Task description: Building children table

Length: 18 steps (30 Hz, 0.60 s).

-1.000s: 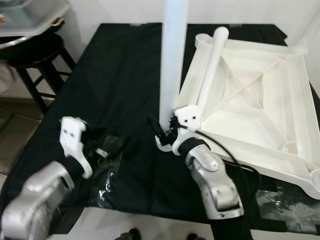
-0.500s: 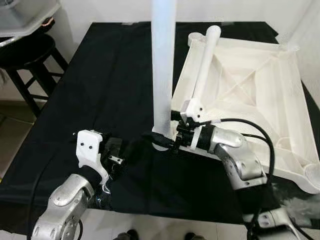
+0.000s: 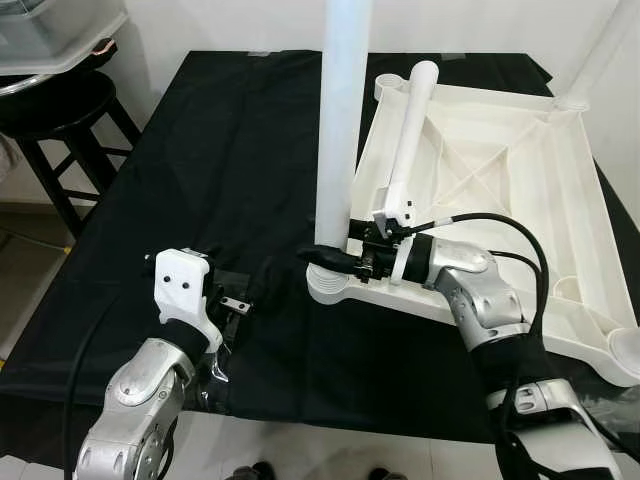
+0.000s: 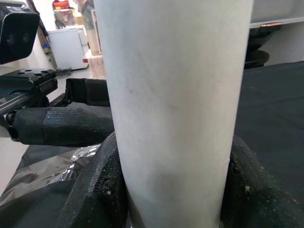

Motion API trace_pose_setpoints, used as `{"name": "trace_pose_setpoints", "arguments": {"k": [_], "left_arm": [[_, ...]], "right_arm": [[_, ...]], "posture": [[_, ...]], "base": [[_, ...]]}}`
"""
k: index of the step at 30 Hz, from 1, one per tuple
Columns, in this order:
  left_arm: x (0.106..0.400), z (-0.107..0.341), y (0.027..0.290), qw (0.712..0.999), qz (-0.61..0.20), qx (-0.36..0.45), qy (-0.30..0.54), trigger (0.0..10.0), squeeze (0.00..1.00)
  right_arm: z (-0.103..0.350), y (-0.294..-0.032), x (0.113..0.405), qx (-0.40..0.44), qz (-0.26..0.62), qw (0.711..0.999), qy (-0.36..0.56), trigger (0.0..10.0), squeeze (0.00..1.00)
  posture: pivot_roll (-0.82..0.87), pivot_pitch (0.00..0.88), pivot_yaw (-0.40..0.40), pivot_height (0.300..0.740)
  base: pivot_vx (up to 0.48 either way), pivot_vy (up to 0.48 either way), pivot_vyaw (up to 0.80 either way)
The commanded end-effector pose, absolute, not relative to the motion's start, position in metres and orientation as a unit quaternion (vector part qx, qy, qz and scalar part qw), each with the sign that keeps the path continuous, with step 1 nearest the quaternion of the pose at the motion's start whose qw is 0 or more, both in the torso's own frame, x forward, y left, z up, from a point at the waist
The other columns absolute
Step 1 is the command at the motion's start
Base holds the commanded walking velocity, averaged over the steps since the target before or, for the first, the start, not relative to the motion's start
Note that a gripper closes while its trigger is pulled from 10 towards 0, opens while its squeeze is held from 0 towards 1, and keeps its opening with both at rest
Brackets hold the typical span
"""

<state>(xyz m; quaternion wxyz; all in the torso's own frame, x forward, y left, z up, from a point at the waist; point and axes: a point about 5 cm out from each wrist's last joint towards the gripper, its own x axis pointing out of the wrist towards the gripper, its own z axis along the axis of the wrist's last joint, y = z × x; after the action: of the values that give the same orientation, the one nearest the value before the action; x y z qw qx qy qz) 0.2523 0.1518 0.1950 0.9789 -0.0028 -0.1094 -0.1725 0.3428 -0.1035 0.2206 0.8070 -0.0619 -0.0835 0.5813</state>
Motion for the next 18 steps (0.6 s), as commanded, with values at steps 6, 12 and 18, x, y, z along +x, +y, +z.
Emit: {"name": "trace_pose_setpoints", "arguments": {"k": [6, 12, 18], "left_arm": [[0.246, 0.176, 0.158, 0.984, -0.160, 0.016, -0.077, 10.0, 0.00], [0.231, 0.172, 0.144, 0.966, -0.251, 0.006, -0.069, 10.0, 0.00], [0.221, 0.172, 0.151, 0.942, -0.328, 0.014, -0.063, 10.0, 0.00]], "right_arm": [[0.199, -0.098, 0.333, -0.055, 0.508, 0.856, -0.075, 0.0, 0.00], [0.152, -0.087, 0.301, -0.046, 0.228, 0.972, -0.028, 0.0, 0.00], [0.157, -0.075, 0.304, -0.033, 0.254, 0.966, -0.037, 0.0, 0.00]], "posture": [[0.04, 0.213, 0.002, 0.740], [0.02, 0.224, 0.004, 0.740], [0.02, 0.203, 0.017, 0.740]], "base": [[0.000, 0.000, 0.00], [0.000, 0.000, 0.00], [0.000, 0.000, 0.00]]}}
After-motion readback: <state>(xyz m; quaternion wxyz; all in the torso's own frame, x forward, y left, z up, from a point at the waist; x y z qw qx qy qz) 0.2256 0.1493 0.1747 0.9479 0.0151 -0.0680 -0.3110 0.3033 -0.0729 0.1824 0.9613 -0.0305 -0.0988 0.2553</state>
